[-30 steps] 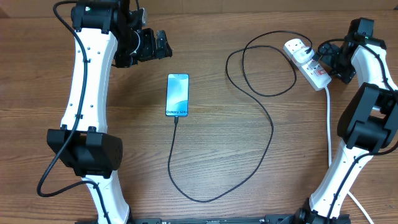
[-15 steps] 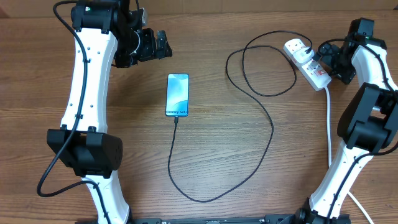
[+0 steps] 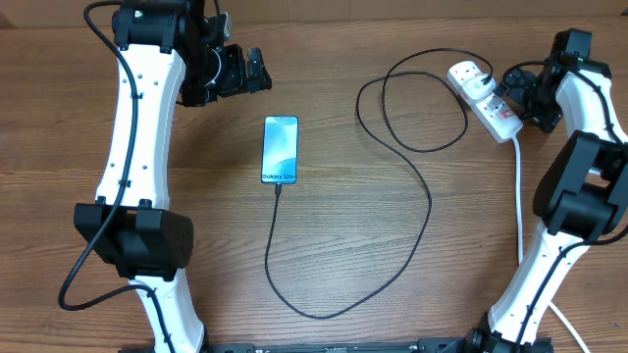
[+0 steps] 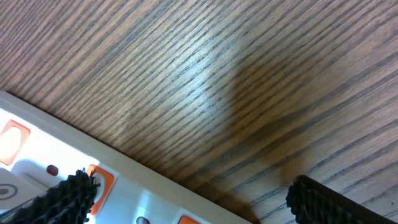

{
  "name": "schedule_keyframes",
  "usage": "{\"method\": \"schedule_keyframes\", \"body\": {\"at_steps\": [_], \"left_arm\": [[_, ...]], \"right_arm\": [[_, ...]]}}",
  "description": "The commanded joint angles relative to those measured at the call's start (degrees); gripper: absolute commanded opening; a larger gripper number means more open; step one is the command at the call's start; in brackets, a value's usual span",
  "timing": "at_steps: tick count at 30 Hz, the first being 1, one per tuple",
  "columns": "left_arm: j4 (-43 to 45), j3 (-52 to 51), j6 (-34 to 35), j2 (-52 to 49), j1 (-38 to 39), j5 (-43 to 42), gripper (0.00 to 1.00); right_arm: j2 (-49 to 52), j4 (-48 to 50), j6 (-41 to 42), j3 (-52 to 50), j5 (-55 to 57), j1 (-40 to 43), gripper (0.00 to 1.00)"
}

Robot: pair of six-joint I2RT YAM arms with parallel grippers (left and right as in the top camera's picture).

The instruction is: Plug charger to phone and switch on socket

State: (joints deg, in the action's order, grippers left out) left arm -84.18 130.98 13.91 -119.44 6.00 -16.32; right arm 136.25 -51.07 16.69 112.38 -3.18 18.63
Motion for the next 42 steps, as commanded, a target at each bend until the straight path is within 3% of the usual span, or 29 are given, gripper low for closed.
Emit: {"method": "schedule_keyframes", "body": {"at_steps": [1,23,29,42], "left_arm": [[0.2,0.7,0.4,-0.2,0.4,-0.6,1.0],[0.2,0.7,0.4,-0.2,0.4,-0.6,1.0],[0.2,0.7,0.4,-0.3,0.4,-0.6,1.0],[0.2,0.7,0.4,-0.3,0.4,-0.6,1.0]], "right_arm": [[0.5,-1.8,-2.2,-1.3,-1.7,-0.7,1.0],[0.5,-2.4,-4.8,-1.3,-1.4,-3.6,0.99],[-0.2,-4.2,-4.7,-1.0,-1.5,-3.3,0.93],[-17.4,-16.0,-4.3,0.9,-3.7,1.0,0.93]]}}
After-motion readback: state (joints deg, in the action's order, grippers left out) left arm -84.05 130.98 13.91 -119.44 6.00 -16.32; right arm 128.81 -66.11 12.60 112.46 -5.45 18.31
